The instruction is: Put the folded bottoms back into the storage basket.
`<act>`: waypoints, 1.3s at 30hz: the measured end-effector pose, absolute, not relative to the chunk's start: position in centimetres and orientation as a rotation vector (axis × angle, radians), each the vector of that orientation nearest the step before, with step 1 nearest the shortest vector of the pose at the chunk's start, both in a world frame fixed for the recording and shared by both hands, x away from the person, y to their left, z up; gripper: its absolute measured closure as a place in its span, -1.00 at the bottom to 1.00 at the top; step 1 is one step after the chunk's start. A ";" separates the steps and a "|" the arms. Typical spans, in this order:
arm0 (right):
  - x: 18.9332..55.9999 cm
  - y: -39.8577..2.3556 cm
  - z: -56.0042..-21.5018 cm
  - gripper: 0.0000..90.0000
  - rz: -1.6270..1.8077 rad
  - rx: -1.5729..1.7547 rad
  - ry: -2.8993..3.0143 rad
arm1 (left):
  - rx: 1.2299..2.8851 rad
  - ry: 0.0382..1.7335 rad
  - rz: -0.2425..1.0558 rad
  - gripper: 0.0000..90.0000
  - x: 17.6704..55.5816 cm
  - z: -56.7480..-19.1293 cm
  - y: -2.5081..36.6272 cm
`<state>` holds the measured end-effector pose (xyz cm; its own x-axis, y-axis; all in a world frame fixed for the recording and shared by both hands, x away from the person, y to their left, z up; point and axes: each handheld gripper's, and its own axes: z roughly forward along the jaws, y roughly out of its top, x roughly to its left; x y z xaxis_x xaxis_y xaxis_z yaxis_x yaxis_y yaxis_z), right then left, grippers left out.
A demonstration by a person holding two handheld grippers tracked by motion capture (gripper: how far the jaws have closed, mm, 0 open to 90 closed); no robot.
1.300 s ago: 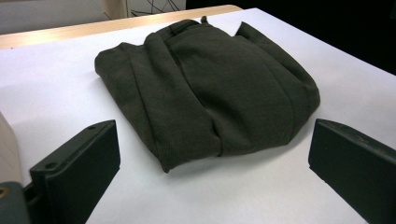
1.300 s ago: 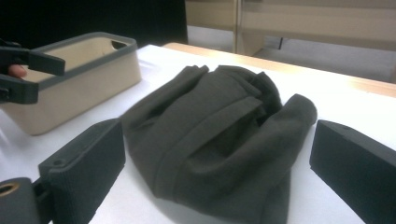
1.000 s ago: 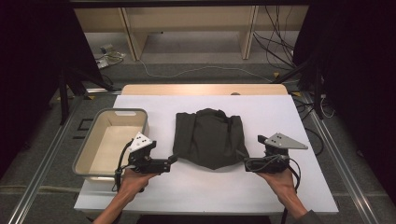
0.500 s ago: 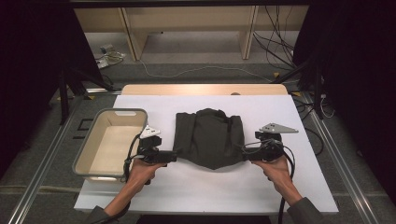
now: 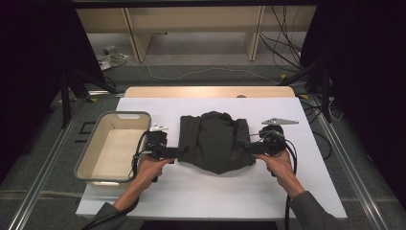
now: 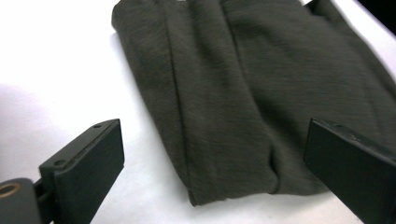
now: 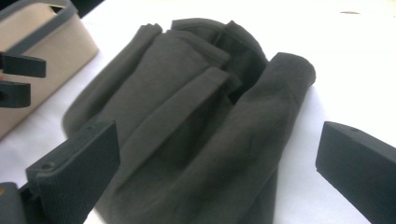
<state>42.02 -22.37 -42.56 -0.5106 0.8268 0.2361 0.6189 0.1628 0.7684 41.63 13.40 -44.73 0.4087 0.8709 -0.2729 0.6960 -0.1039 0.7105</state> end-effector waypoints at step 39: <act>49.8 -19.1 -46.8 -1.00 1.025 1.572 2.371 | 1.940 1.514 0.178 -0.87 47.7 -47.2 11.0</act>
